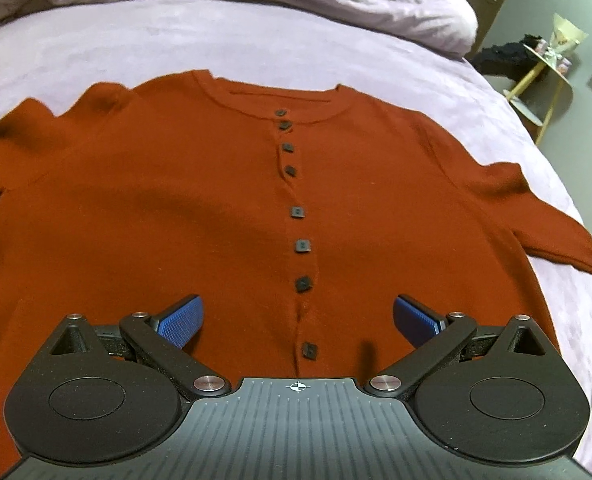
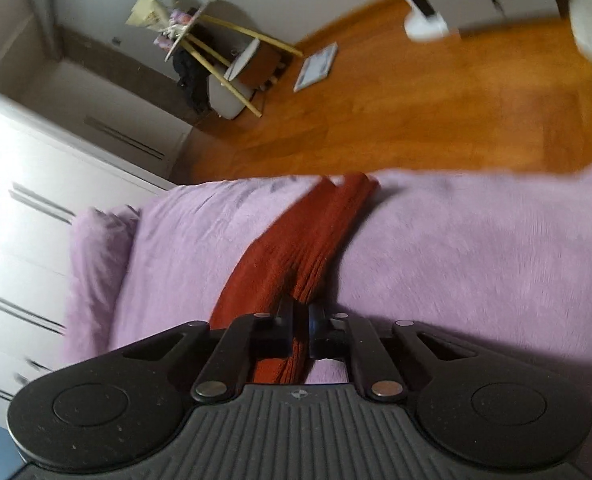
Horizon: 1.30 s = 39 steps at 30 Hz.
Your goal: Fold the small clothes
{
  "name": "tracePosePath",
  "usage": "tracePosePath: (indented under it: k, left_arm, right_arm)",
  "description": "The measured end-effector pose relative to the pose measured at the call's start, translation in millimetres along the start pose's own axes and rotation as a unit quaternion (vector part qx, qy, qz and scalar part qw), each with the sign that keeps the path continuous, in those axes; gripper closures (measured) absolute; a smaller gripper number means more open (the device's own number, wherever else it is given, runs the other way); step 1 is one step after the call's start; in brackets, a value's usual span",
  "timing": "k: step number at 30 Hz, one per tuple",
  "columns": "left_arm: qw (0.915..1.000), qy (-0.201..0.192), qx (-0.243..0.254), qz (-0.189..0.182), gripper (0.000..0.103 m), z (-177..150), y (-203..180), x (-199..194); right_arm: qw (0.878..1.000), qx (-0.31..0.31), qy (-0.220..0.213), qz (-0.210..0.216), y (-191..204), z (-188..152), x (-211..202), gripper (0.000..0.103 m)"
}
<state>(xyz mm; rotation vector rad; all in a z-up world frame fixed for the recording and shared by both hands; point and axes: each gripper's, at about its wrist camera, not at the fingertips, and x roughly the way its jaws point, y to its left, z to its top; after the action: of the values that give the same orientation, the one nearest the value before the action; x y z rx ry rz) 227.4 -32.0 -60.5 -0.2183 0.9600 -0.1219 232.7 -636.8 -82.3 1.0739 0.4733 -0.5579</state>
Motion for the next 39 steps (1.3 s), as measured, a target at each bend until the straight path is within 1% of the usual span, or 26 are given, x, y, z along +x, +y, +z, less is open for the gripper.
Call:
tracePosePath:
  k: [1, 2, 3, 4, 5, 7, 8, 10, 11, 12, 13, 14, 16, 17, 18, 19, 21, 23, 25, 27, 28, 29, 30, 31, 34, 39]
  left_arm:
    - [1.0000, 0.000, -0.005, 0.000, 0.000, 2, 3, 0]
    - [0.9999, -0.003, -0.011, -0.002, 0.000, 4, 6, 0]
    - [0.9998, -0.007, -0.017, -0.008, 0.000, 7, 9, -1]
    - [0.9996, -0.011, -0.023, -0.014, 0.000, 10, 10, -3]
    - [0.9992, -0.017, -0.029, -0.020, 0.000, 14, 12, -5]
    - [0.9982, -0.027, -0.041, -0.035, 0.001, 22, 12, -8]
    - [0.9971, -0.033, -0.047, -0.049, 0.001, 25, 13, -10]
    - [0.9942, -0.042, -0.059, -0.080, 0.002, 31, 14, -13]
    - [0.9922, -0.044, -0.065, -0.096, 0.002, 33, 15, -13]
    - [0.9907, -0.042, -0.069, -0.110, 0.002, 35, 17, -11]
    - [0.9890, -0.033, -0.075, -0.123, 0.003, 36, 19, -7]
    - [0.9871, -0.020, -0.084, -0.135, 0.009, 37, 22, -2]
    - [0.9843, 0.009, -0.097, -0.147, 0.018, 38, 27, 10]
    - [0.9823, 0.022, -0.101, -0.156, 0.018, 39, 30, 16]
    - [0.9802, 0.033, -0.105, -0.164, 0.018, 40, 32, 21]
    - [0.9795, 0.042, -0.113, -0.162, 0.019, 40, 34, 26]
    - [0.9777, 0.052, -0.126, -0.160, 0.022, 41, 38, 37]
    - [0.9742, 0.056, -0.138, -0.169, 0.034, 43, 37, 43]
    - [0.9761, 0.055, -0.135, -0.161, 0.043, 47, 32, 47]
    - [0.9826, 0.053, -0.112, -0.138, 0.054, 48, 25, 48]
    - [0.9864, 0.052, -0.097, -0.122, 0.067, 48, 21, 48]
    - [0.9902, 0.046, -0.080, -0.104, 0.088, 48, 18, 48]
    - [0.9922, 0.042, -0.069, -0.095, 0.094, 49, 20, 45]
    - [0.9926, 0.040, -0.065, -0.094, 0.094, 50, 22, 44]
    - [0.9907, 0.024, -0.074, -0.111, 0.095, 53, 28, 34]
    - [0.9966, -0.023, -0.029, -0.074, 0.095, 68, 29, 6]
  right_arm:
    - [0.999, -0.036, -0.016, -0.005, 13, 3, -7, 0.097]
    - [0.995, -0.088, -0.037, 0.000, 35, -5, -17, 0.097]
    - [0.990, -0.132, -0.049, 0.014, 53, -13, -25, 0.097]
    - [0.979, -0.191, -0.055, 0.041, 79, -29, -37, 0.097]
    - [0.964, -0.248, -0.055, 0.077, 105, -49, -50, 0.097]
    - [0.929, -0.335, -0.038, 0.149, 145, -94, -74, 0.097]
    - [0.908, -0.373, -0.023, 0.187, 160, -120, -85, 0.097]
    - [0.859, -0.444, 0.030, 0.255, 182, -184, -106, 0.097]
    - [0.844, -0.460, 0.056, 0.271, 186, -206, -111, 0.096]
    - [0.822, -0.483, 0.103, 0.283, 189, -237, -113, 0.095]
    - [0.808, -0.496, 0.137, 0.286, 188, -258, -112, 0.091]
    - [0.804, -0.500, 0.165, 0.278, 183, -278, -109, 0.089]
    - [0.813, -0.490, 0.194, 0.248, 170, -300, -103, 0.089]
    - [0.824, -0.475, 0.209, 0.229, 161, -306, -99, 0.089]
    - [0.833, -0.460, 0.217, 0.219, 154, -308, -97, 0.089]
    - [0.843, -0.439, 0.229, 0.210, 144, -308, -94, 0.089]
    - [0.857, -0.415, 0.235, 0.194, 133, -302, -94, 0.089]
    - [0.865, -0.397, 0.236, 0.194, 124, -296, -96, 0.089]
    - [0.871, -0.385, 0.237, 0.193, 118, -292, -94, 0.089]
    - [0.873, -0.380, 0.237, 0.191, 113, -294, -94, 0.089]
    - [0.875, -0.378, 0.236, 0.189, 115, -294, -93, 0.089]
    - [0.876, -0.376, 0.236, 0.188, 115, -295, -91, 0.089]
    - [0.877, -0.375, 0.235, 0.186, 112, -296, -89, 0.089]
    - [0.878, -0.375, 0.233, 0.184, 111, -297, -87, 0.089]
    - [0.878, -0.380, 0.227, 0.182, 107, -299, -90, 0.089]
    - [0.879, -0.386, 0.218, 0.175, 104, -294, -93, 0.089]
